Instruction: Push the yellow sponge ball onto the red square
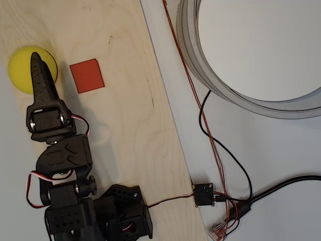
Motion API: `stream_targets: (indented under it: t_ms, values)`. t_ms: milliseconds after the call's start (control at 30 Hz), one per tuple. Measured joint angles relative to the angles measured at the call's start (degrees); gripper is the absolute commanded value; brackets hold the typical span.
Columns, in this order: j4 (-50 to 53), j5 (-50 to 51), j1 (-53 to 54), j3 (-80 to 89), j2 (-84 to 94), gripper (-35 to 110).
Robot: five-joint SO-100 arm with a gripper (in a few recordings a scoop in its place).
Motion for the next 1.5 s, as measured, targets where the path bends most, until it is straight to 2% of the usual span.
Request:
stream_targets:
  t_ms: [267,600,1067,1500]
  values:
    - [9.84,2.55,-6.77,-8.26,-3.69,21]
    - [10.72,12.92,-15.29,-18.54,-15.29,22]
    - [12.66,14.85,-15.12,-31.29,-34.72,22]
    - [22.15,16.96,-13.36,-51.15,-52.56,22]
